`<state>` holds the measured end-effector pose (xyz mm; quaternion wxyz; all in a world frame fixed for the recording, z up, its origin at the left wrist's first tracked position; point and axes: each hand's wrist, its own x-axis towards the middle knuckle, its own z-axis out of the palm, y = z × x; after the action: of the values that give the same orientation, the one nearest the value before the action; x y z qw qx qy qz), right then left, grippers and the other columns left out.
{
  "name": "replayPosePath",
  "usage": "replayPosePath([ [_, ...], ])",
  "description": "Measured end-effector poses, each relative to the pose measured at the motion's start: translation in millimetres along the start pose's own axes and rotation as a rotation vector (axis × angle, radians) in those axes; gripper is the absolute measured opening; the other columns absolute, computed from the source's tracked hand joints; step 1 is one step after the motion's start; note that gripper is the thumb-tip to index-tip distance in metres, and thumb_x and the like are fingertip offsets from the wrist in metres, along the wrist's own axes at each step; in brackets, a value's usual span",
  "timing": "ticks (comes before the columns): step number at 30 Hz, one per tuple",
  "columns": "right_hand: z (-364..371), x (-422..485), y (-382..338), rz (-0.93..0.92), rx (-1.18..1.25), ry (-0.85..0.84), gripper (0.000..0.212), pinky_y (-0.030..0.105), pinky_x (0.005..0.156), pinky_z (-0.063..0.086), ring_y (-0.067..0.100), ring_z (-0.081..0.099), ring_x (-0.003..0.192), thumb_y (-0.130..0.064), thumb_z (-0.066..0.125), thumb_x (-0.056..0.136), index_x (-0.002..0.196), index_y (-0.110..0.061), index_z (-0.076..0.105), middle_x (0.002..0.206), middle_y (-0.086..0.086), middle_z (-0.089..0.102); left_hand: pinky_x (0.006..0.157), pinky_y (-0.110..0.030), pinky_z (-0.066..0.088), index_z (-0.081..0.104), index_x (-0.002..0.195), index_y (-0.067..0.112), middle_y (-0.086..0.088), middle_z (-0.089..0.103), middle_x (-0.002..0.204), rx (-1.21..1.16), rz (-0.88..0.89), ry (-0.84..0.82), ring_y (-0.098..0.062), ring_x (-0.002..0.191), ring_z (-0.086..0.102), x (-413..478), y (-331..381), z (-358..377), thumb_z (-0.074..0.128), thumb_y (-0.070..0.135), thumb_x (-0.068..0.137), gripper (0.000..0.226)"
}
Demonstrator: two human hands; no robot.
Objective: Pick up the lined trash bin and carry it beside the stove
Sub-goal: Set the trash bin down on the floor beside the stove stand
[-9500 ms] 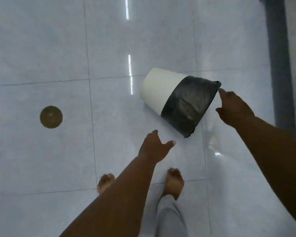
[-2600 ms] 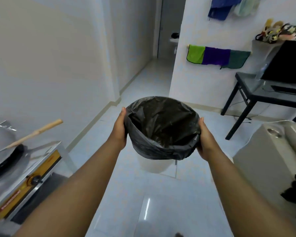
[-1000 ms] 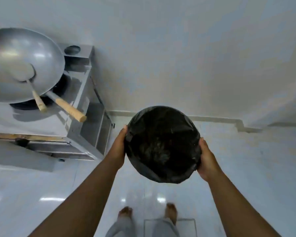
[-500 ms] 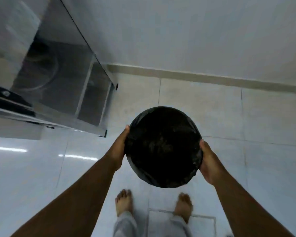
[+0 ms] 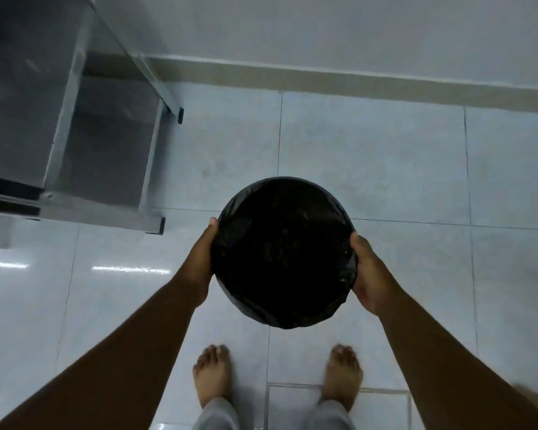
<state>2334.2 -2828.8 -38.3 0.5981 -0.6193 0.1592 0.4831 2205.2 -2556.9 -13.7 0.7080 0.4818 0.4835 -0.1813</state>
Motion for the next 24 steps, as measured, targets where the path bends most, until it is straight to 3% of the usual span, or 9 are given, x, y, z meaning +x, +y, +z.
replayPosePath([
  [2,1.0,-0.9,1.4,0.007,0.002,0.004,0.071,0.050,0.108,0.045,0.023,0.056,0.130,-0.074,0.044,0.085,0.142,-0.033,0.051,0.141,-0.001,0.060,0.102,-0.036,0.041,0.052,0.118,0.036,0.002,0.067,0.125,-0.335,-0.348,-0.032,-0.018,0.115,0.061,9.6,-73.8,-29.5,0.015,0.045,0.101,0.042],
  [4,3.3,-8.2,0.4,0.012,0.007,0.057,0.061,0.052,0.110,0.041,0.023,0.054,0.131,-0.067,0.032,0.093,0.140,-0.034,0.052,0.142,-0.002,0.059,0.101,-0.043,0.037,0.031,0.114,0.025,-0.017,0.063,0.132,-0.061,-0.419,0.073,-0.036,0.120,0.056,37.0,-254.4,-40.5,0.022,0.032,0.086,0.030],
  [5,2.3,-12.0,4.6,0.025,0.029,0.120,0.061,0.054,0.111,0.039,0.025,0.051,0.133,-0.066,0.030,0.094,0.139,-0.032,0.053,0.144,-0.001,0.057,0.098,-0.041,0.034,0.028,0.112,0.024,-0.018,0.061,0.132,0.052,-0.458,0.111,-0.036,0.122,0.054,52.9,-311.2,-46.7,0.024,0.034,0.085,0.029],
  [6,1.0,-17.3,9.5,0.046,0.078,0.184,0.063,0.055,0.109,0.039,0.027,0.050,0.133,-0.067,0.031,0.094,0.140,-0.029,0.052,0.145,0.001,0.054,0.096,-0.040,0.032,0.030,0.114,0.024,-0.017,0.059,0.133,-0.038,-0.429,0.112,-0.035,0.124,0.053,63.2,-320.4,-49.5,0.022,0.043,0.089,0.033],
  [8,1.3,-32.1,19.4,0.113,0.234,0.245,0.080,0.057,0.106,0.041,0.033,0.050,0.131,-0.074,0.038,0.085,0.143,-0.020,0.048,0.146,0.006,0.053,0.104,-0.045,0.032,0.045,0.129,0.020,-0.018,0.058,0.133,-0.466,-0.386,0.031,-0.035,0.128,0.051,38.9,-191.3,-33.4,0.022,0.074,0.086,0.072],
  [9,3.6,-40.3,25.8,0.153,0.318,0.247,0.093,0.058,0.106,0.040,0.035,0.052,0.129,-0.080,0.042,0.076,0.143,-0.016,0.047,0.144,0.009,0.055,0.112,-0.047,0.030,0.050,0.134,0.017,-0.016,0.060,0.133,-0.292,-0.280,0.156,-0.033,0.128,0.051,5.4,-145.1,-10.7,0.029,0.081,0.082,0.085],
  [11,11.5,-53.4,37.1,0.229,0.460,0.235,0.097,0.059,0.106,0.039,0.037,0.054,0.125,-0.082,0.042,0.074,0.141,-0.013,0.050,0.140,0.012,0.058,0.120,-0.049,0.025,0.050,0.141,0.012,-0.013,0.060,0.136,-0.631,-0.164,0.101,-0.030,0.133,0.049,-34.5,-87.5,7.4,0.037,0.079,0.084,0.088],
  [15,22.9,-57.9,51.3,0.280,0.646,0.201,0.087,0.055,0.091,0.046,0.035,0.052,0.129,-0.077,0.033,0.085,0.140,-0.012,0.053,0.140,0.013,0.059,0.111,-0.051,0.036,0.064,0.127,0.003,-0.017,0.066,0.132,-0.857,-0.161,0.158,-0.033,0.125,0.057,-63.5,-75.1,42.5,0.039,0.072,0.088,0.083],
  [24,29.5,4.9,-3.0,0.135,0.604,0.064,0.083,0.061,0.113,0.031,0.031,0.049,0.134,-0.074,0.030,0.088,0.143,-0.015,0.050,0.144,0.011,0.057,0.116,-0.053,0.033,0.061,0.127,0.008,-0.016,0.061,0.138,-0.856,-0.016,0.046,-0.032,0.131,0.053,-7.0,-12.4,32.6,0.037,0.072,0.089,0.078],
])
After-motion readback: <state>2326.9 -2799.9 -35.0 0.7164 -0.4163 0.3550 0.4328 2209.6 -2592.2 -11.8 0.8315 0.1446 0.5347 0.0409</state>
